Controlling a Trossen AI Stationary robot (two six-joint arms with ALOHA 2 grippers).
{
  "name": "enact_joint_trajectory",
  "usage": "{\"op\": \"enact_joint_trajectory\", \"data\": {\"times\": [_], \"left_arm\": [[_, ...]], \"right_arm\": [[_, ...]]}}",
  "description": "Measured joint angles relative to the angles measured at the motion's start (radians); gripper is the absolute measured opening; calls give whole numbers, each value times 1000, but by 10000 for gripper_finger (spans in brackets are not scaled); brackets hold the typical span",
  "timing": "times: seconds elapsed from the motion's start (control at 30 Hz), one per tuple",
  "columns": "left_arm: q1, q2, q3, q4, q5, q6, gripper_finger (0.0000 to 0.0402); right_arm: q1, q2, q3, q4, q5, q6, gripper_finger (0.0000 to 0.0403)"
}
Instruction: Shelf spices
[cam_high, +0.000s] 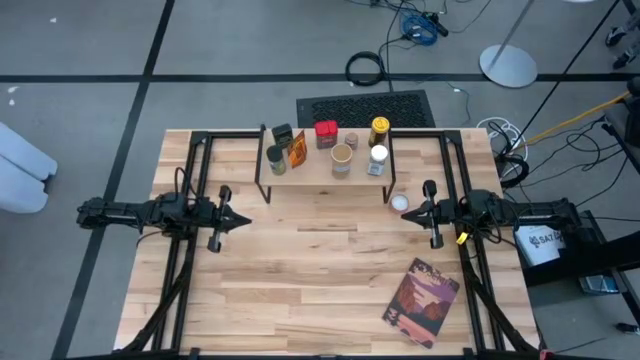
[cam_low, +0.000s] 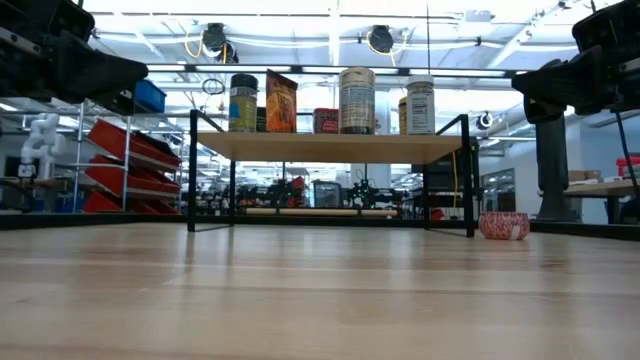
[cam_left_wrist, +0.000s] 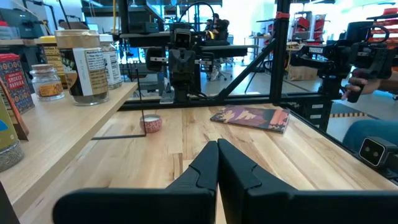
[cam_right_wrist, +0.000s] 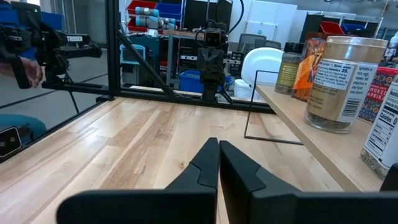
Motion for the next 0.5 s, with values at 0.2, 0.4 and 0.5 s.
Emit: {"op": "enact_joint_trajectory", "data": {"times": [0.2, 0.4, 0.5], "left_arm": [[0, 0, 0, 0, 0, 0, 9], [0, 0, 0, 0, 0, 0, 9], [0, 0, 0, 0, 0, 0, 9]], "right_arm": [[0, 0, 0, 0, 0, 0, 0], [0, 0, 0, 24, 0, 0, 0], [0, 0, 0, 50, 15, -18, 0]]}}
